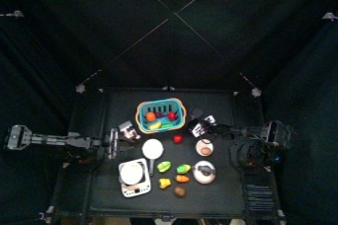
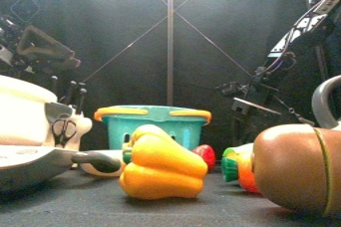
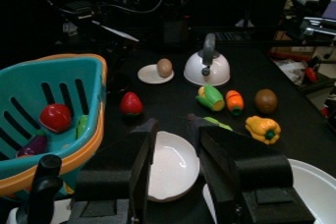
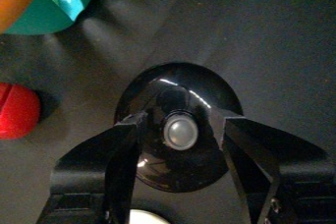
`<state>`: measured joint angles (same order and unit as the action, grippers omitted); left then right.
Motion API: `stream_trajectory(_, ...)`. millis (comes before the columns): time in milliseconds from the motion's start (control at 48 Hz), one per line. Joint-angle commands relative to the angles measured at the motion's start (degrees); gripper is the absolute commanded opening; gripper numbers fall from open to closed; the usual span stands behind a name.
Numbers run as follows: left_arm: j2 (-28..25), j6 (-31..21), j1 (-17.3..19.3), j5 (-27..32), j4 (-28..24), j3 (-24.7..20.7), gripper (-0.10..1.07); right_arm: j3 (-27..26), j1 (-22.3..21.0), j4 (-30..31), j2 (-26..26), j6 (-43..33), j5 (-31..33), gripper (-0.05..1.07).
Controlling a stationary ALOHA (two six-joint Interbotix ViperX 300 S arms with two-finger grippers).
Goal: Grab corn
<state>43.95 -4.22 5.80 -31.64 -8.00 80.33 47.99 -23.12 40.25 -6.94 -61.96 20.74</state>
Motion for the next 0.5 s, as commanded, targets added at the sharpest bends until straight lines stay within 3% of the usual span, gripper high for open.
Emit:
stream_trajectory(0, -0.09, 0.0, 0.18, -0.26, 0.09, -0.7, 0.74, -1.05, 1.85, -0.18, -3.25, 0.09, 0.26, 0.89)
stream_trajectory(250, -0.09, -0.18, 0.35, -0.26, 0.7, -1.05, 0.74, -1.58, 9.76, -1.32, -6.77, 0.09, 0.53, 0.88)
stream_trajectory(479, -0.09, -0.09, 1.05, -0.26, 2.81, -1.32, 0.74, -3.16, 14.94, -1.32, -5.27, 0.0, 0.53, 0.88)
